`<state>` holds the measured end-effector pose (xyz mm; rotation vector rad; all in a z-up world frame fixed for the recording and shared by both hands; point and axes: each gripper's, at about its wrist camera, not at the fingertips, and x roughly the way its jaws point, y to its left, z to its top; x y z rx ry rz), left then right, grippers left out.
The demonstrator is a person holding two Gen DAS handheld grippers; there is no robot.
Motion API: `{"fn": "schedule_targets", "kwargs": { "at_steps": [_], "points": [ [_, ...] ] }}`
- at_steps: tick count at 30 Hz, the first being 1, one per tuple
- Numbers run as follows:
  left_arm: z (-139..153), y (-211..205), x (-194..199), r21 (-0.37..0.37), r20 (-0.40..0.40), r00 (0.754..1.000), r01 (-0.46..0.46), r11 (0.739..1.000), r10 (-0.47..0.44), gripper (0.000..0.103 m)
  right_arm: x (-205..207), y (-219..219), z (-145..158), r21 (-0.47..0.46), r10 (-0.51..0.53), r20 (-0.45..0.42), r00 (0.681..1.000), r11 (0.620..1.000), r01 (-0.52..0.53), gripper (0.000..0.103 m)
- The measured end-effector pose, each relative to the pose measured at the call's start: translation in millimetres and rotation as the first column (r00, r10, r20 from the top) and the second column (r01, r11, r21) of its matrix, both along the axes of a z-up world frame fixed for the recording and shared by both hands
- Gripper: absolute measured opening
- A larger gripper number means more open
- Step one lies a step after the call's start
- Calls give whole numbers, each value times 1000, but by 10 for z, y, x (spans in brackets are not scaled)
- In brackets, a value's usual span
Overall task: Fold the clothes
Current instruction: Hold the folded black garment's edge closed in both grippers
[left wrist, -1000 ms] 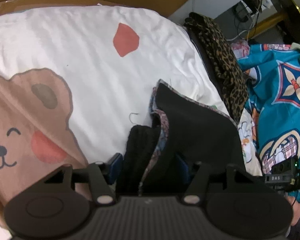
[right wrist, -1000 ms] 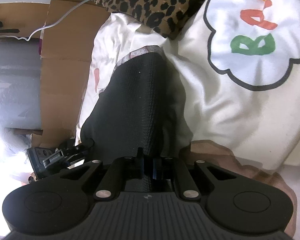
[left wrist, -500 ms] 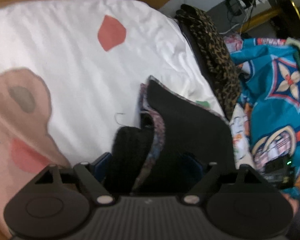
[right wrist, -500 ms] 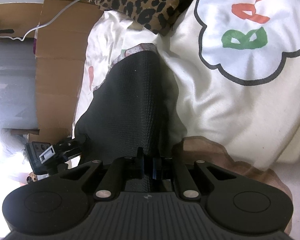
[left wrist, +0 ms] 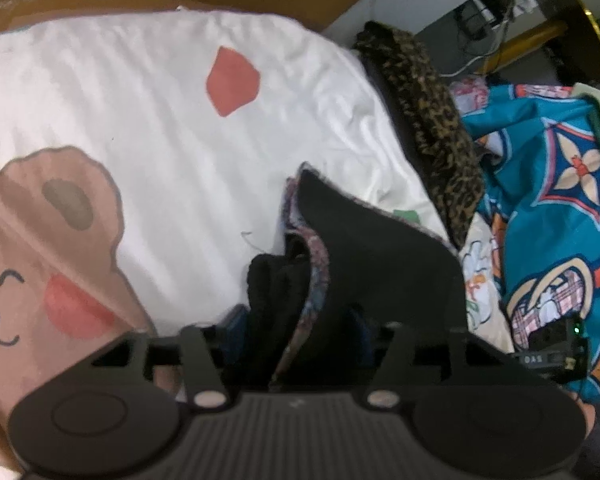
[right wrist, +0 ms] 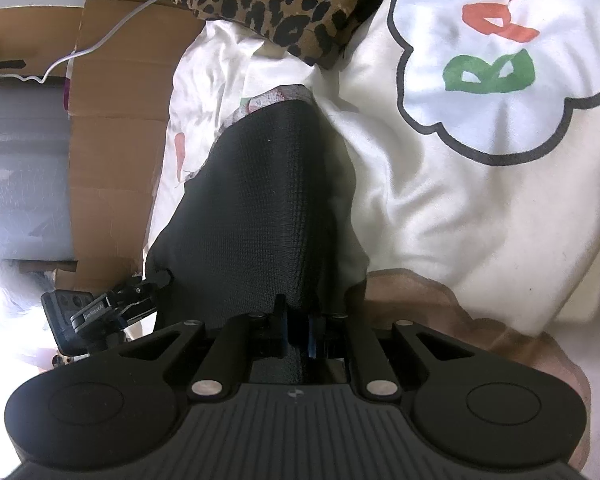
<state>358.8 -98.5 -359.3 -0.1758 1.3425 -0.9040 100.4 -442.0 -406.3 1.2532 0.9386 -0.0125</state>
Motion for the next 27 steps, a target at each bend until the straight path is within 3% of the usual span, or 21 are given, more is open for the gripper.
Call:
{"fn": "schedule_targets", "kwargs": {
  "at_steps": [3, 4, 5, 7, 17, 21, 23, 27],
  "points": [
    [-58, -16, 19, 4, -20, 1000, -1, 1000, 1, 68, 7, -9, -20, 7, -1, -1, 1000, 1000, 1, 11],
    [-71, -13, 27, -3, -28, 1000, -3, 1000, 2, 69, 10, -13, -28, 9, -2, -1, 1000, 1000, 2, 16],
    [-85, -10, 35, -10, -35, 999, -4, 1000, 4, 69, 14, -17, -36, 11, -4, -2, 1000, 1000, 4, 28],
    [-111, -4, 51, -25, -50, 999, -7, 1000, 6, 69, 24, -12, -42, 16, -3, 11, 1000, 1000, 3, 36],
    [-218, -124, 175, -70, -132, 991, 6, 998, -15, 64, 146, 94, -161, 58, -20, 34, 999, 998, 19, 36],
    [-172, -130, 141, -66, -89, 995, 36, 997, -42, 48, 160, 86, -173, 75, -40, 39, 998, 996, 37, 36],
    [-127, -118, 126, -76, -75, 996, 48, 996, -54, 42, 154, 80, -168, 77, -44, 43, 998, 996, 41, 29],
    [-26, -109, 119, -89, -53, 996, 72, 993, -77, 40, 140, 77, -128, 83, -43, 63, 997, 996, 38, 19]
  ]
}}
